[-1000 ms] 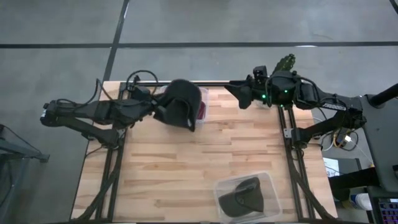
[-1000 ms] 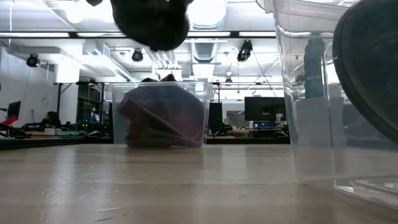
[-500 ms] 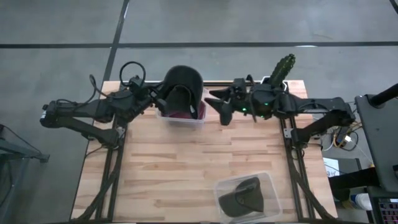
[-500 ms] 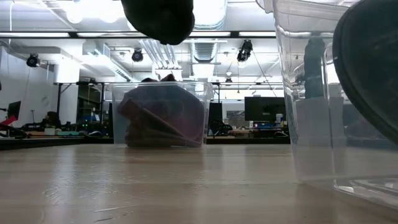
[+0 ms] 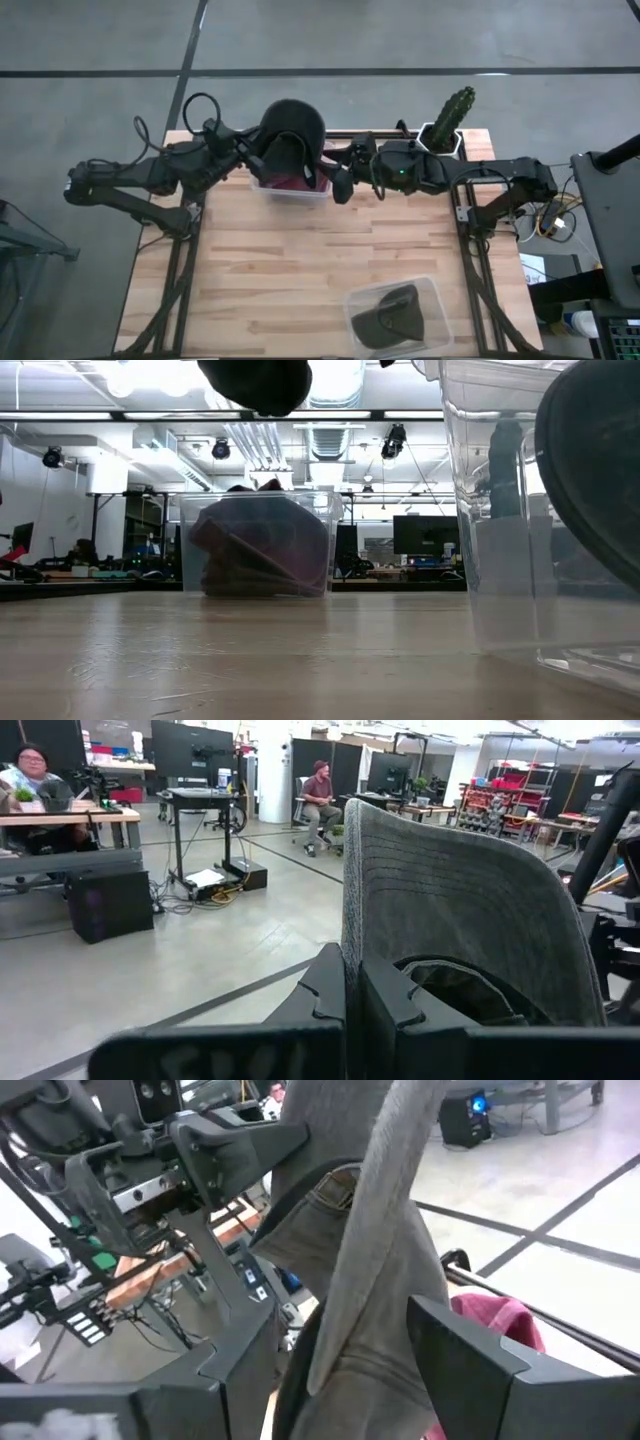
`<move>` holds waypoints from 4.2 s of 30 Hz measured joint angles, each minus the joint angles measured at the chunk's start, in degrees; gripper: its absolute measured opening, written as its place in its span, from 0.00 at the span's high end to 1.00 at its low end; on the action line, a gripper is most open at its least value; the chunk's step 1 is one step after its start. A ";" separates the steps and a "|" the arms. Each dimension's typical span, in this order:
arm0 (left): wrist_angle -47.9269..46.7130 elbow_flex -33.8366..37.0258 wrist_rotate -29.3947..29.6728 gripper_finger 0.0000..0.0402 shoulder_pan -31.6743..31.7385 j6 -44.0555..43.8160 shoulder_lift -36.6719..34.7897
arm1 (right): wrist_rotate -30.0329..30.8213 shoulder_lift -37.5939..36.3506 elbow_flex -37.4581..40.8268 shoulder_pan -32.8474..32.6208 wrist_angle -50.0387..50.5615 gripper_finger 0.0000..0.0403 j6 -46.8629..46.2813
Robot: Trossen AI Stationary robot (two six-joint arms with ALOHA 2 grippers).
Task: Pick and place caps into container
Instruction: Put the black cap into the bottom transparent container
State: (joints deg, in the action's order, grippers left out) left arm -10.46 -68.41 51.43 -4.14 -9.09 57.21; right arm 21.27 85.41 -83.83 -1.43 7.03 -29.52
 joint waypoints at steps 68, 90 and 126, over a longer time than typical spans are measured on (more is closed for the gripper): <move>-13.70 -0.69 -33.19 0.61 -0.45 -30.91 -3.73 | -43.46 -0.57 -0.39 5.83 30.50 0.97 -4.69; -9.46 -0.69 -69.74 0.61 7.73 -57.75 10.67 | -63.71 -0.55 -0.39 8.09 34.14 0.97 -3.49; 2.34 -0.74 -77.32 1.00 7.89 -63.02 20.04 | -72.24 -0.55 -0.37 7.96 42.10 0.97 -2.54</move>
State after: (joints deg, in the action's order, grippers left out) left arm -8.12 -69.14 -25.89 3.75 -72.12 77.25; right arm -50.97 84.86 -84.20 6.52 49.13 -32.06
